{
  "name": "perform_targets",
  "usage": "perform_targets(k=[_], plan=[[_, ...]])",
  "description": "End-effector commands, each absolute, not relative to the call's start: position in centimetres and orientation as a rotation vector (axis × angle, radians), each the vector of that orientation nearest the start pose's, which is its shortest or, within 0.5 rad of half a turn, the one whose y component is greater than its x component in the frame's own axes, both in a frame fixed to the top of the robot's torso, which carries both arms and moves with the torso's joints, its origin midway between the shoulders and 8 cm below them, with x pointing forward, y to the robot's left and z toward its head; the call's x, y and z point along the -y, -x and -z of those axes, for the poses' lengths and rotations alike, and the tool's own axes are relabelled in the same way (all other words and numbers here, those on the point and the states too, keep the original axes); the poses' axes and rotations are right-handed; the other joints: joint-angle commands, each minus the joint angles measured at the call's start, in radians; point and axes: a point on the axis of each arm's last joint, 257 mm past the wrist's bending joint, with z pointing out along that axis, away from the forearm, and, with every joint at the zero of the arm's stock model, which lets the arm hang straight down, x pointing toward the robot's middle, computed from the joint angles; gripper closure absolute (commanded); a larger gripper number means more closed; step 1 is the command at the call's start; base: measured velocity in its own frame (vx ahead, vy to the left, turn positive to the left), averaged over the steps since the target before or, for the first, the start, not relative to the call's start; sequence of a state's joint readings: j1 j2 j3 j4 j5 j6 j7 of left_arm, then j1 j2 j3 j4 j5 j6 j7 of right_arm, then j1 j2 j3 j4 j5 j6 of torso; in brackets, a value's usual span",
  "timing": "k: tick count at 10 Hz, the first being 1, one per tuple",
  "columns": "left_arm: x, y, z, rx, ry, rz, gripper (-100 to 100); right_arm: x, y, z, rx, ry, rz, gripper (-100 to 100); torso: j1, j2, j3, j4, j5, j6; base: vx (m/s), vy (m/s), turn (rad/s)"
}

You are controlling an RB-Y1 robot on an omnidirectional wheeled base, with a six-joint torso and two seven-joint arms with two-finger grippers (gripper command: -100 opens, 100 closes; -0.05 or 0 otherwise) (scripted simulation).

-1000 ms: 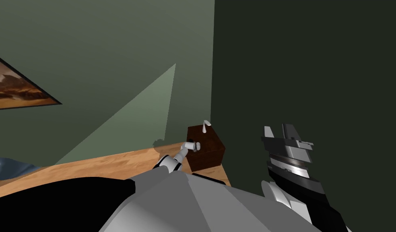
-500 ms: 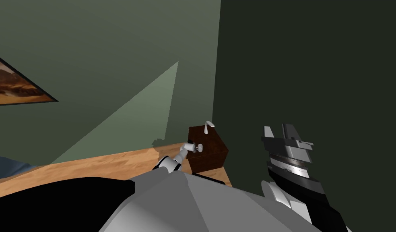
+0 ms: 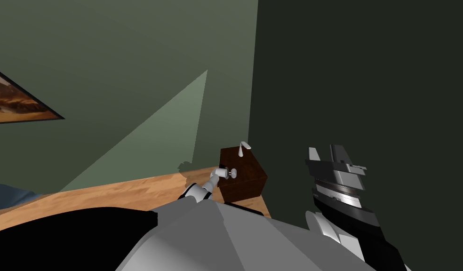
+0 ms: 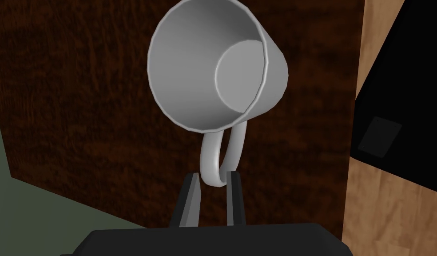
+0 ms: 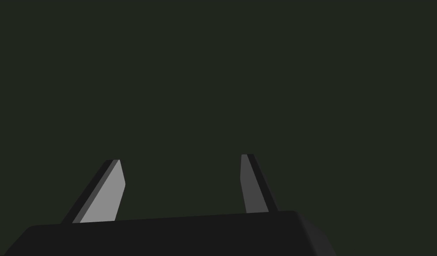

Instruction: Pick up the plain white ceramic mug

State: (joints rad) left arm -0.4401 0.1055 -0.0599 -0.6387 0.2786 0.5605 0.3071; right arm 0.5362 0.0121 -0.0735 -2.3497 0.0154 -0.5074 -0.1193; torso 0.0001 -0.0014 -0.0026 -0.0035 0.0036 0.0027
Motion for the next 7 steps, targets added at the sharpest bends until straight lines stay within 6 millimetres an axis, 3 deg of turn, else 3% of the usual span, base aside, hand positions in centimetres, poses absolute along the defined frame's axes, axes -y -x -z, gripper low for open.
perform_targets(k=[1, 2, 3, 4, 6, 7], plan=[[-20.1, -47.0, 53.7, -1.684, 2.306, 0.656, 100, 30.1, -32.1, -4.6, -0.550, -0.649, -1.327, 0, 0.000, 0.000, 0.000, 0.000, 0.000, 0.000, 0.000, 0.000, 0.000], [-20.1, -47.0, 53.8, -1.684, 2.307, 0.656, 100, 30.1, -32.1, -4.6, -0.550, -0.649, -1.327, 0, 0.000, 0.000, 0.000, 0.000, 0.000, 0.000, 0.000, 0.000, 0.000], [-20.1, -47.0, 53.7, -1.684, 2.307, 0.656, 0, 30.1, -32.1, -4.6, -0.550, -0.649, -1.327, 0, 0.000, 0.000, 0.000, 0.000, 0.000, 0.000, 0.000, 0.000, 0.000], [-19.8, -47.8, 52.9, -1.693, 2.306, 0.659, 100, 30.1, -32.1, -4.6, -0.550, -0.649, -1.327, 0, 0.000, 0.000, 0.000, 0.000, 0.000, 0.000, -0.054, 0.008, 0.029], [-20.0, -47.9, 52.7, -1.692, 2.302, 0.663, 100, 30.1, -32.1, -4.6, -0.550, -0.649, -1.327, 0, 0.000, 0.005, 0.003, 0.001, 0.000, 0.000, -0.057, 0.003, 0.010], [-19.9, -47.9, 52.7, -1.693, 2.305, 0.660, 0, 30.1, -32.1, -4.6, -0.550, -0.649, -1.327, 0, 0.000, 0.003, 0.002, 0.001, 0.000, 0.000, -0.006, 0.001, 0.000]])
